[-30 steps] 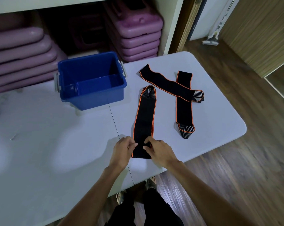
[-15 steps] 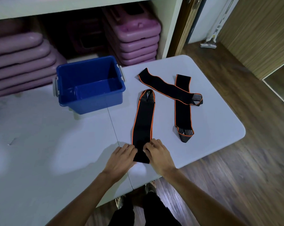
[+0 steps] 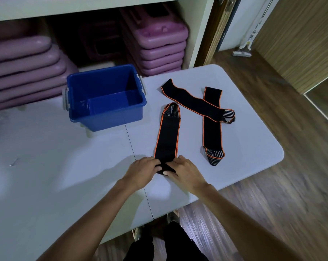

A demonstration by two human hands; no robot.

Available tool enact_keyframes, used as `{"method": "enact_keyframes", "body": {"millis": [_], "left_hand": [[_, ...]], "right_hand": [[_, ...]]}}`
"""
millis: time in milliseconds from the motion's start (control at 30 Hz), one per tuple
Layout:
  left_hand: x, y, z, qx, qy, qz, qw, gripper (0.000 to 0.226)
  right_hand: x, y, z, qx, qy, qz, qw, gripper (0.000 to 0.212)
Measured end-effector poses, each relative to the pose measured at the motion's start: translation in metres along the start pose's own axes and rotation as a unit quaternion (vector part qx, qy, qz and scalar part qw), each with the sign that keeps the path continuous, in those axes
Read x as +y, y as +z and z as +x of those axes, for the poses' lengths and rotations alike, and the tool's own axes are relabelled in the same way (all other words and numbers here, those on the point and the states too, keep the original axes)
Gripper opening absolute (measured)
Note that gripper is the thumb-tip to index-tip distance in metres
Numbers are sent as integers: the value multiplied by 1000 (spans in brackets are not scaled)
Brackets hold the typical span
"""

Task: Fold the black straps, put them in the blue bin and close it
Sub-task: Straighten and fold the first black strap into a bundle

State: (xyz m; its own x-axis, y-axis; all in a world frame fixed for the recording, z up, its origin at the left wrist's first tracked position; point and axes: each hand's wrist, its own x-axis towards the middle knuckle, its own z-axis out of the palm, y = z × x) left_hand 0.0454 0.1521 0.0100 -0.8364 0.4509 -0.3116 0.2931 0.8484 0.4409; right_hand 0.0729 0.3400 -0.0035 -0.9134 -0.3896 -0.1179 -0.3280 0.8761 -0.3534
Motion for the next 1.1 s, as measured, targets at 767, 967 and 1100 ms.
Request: {"method": "enact_keyframes", "body": {"millis": [767, 967, 1100], "left_hand": [[-2, 27, -5, 69, 89, 111, 987, 42], [-3, 26, 8, 66, 76, 94, 990, 42], [-7, 23, 10, 68, 111, 120, 984, 37]], "right_hand": [[-3, 5, 17, 83, 76, -71, 991, 23], [1, 10, 3, 61, 16, -134, 989, 46], [1, 7, 5, 71, -9, -138, 988, 41]]}}
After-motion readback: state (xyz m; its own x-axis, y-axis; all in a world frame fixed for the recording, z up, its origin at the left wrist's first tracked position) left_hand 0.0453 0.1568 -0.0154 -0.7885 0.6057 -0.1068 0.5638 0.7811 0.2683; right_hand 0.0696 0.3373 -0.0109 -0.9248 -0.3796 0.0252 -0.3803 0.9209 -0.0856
